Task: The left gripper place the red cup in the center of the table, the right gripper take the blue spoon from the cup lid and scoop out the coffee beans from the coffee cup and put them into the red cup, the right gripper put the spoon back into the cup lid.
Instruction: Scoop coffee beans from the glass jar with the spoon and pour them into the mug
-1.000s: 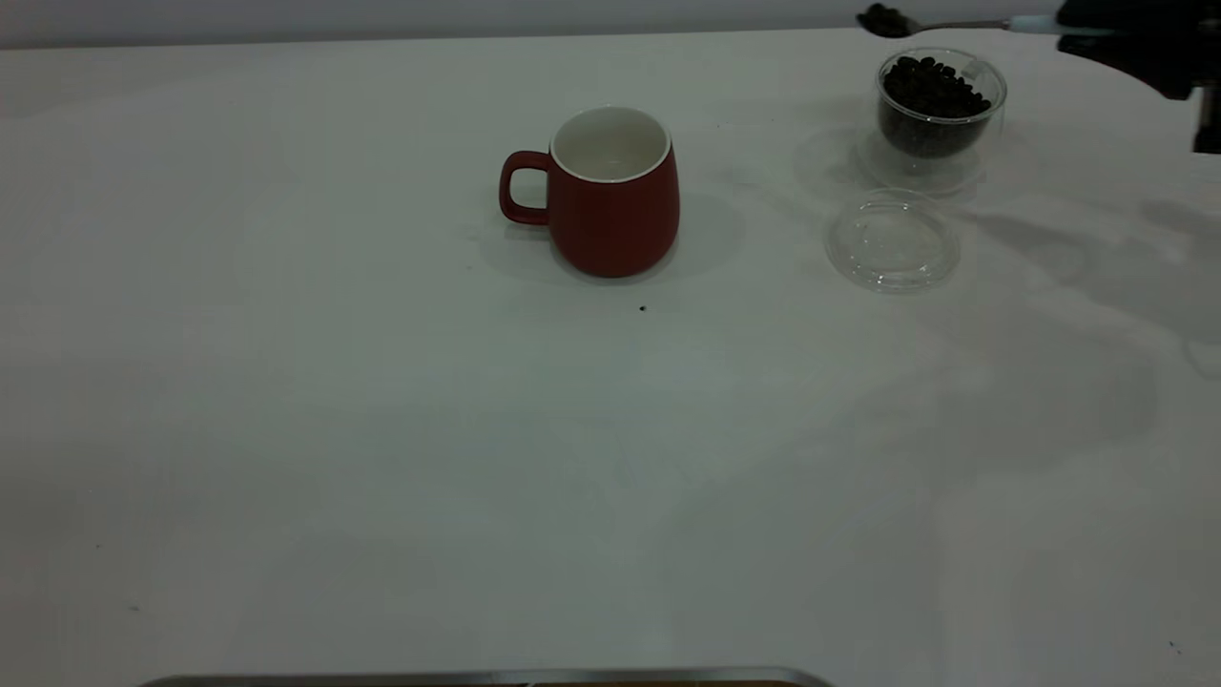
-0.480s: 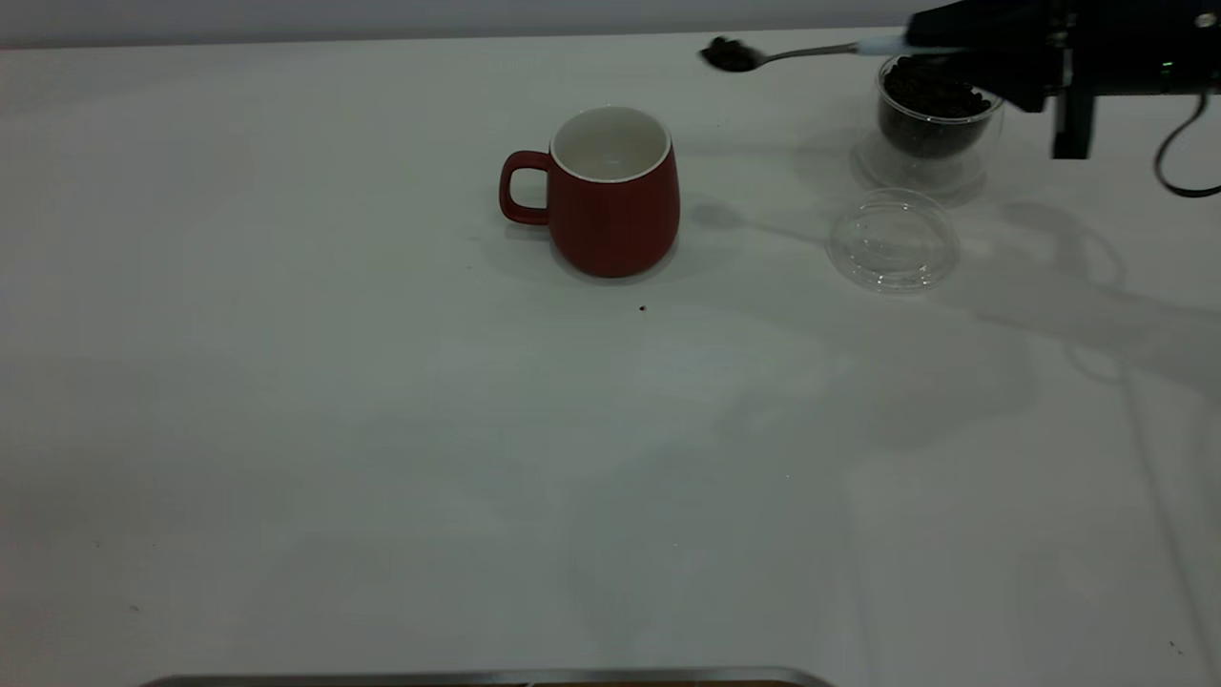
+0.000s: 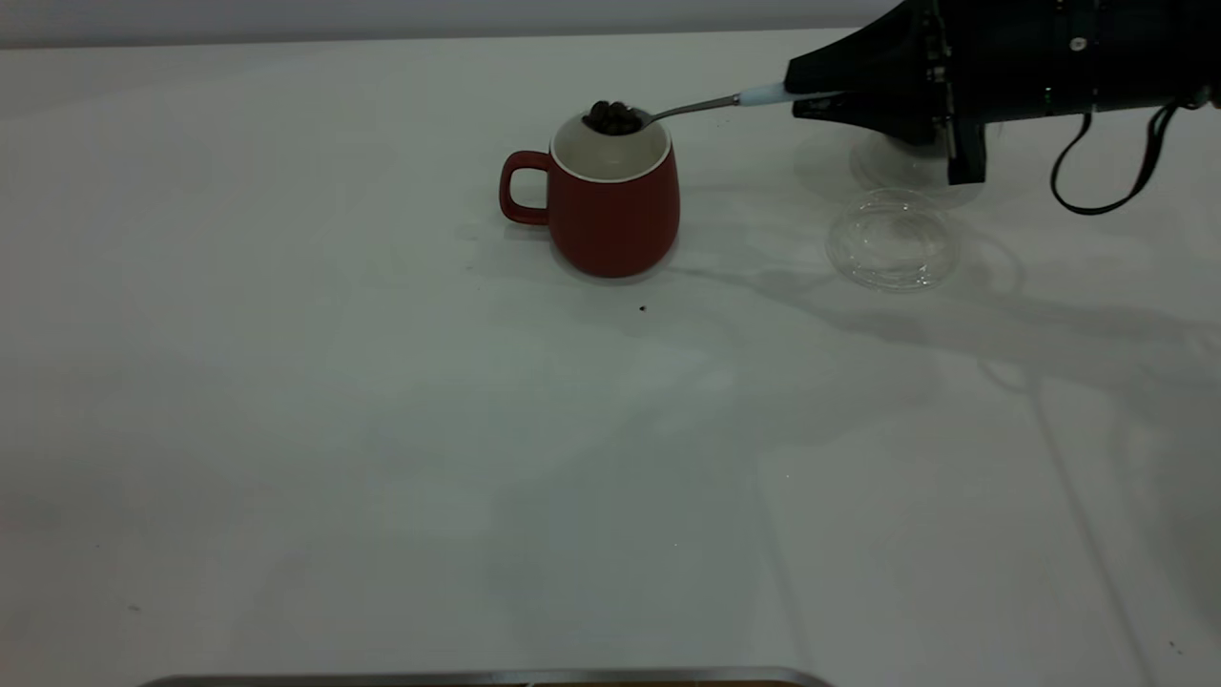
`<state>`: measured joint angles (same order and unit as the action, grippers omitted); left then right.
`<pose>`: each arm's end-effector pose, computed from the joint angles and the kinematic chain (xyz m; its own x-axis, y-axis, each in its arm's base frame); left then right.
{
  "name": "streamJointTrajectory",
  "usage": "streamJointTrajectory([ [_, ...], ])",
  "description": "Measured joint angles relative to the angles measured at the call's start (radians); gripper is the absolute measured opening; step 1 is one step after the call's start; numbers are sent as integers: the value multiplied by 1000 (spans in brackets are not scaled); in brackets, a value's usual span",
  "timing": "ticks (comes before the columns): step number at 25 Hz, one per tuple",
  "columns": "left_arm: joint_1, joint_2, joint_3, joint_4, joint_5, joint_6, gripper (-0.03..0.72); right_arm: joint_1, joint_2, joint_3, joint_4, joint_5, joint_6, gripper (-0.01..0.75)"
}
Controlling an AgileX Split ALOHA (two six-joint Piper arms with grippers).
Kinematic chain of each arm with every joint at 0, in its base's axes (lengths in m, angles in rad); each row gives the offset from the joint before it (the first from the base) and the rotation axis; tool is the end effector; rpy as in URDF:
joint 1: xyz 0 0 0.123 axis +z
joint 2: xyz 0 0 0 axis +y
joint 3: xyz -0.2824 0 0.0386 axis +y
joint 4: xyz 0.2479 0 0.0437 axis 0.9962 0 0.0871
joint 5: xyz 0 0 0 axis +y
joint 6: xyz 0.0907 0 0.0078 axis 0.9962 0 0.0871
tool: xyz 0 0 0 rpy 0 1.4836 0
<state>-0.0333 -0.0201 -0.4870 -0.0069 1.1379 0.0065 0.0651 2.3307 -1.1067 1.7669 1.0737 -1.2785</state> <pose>-0.0098 -0.0002 0.2673 -0.5168 0.0208 -0.8559 0.0405 0.9992 -0.0002 0.3743 0.1031 0.0501 -0.9533 0.2599 -0.1539 -0.0422 0.3898 0.9199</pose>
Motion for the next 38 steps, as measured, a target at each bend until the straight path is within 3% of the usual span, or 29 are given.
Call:
streamJointTrajectory([
  [16, 0, 0, 0, 0, 0, 0, 587, 35, 0, -58, 0, -155, -67, 110],
  [22, 0, 0, 0, 0, 0, -1, 587, 35, 0, -58, 0, -169, -255, 110],
  [31, 0, 0, 0, 0, 0, -1, 587, 35, 0, -58, 0, -171, -723, 110],
  [38, 0, 0, 0, 0, 0, -1, 587, 35, -6, -58, 0, -154, -733, 110],
])
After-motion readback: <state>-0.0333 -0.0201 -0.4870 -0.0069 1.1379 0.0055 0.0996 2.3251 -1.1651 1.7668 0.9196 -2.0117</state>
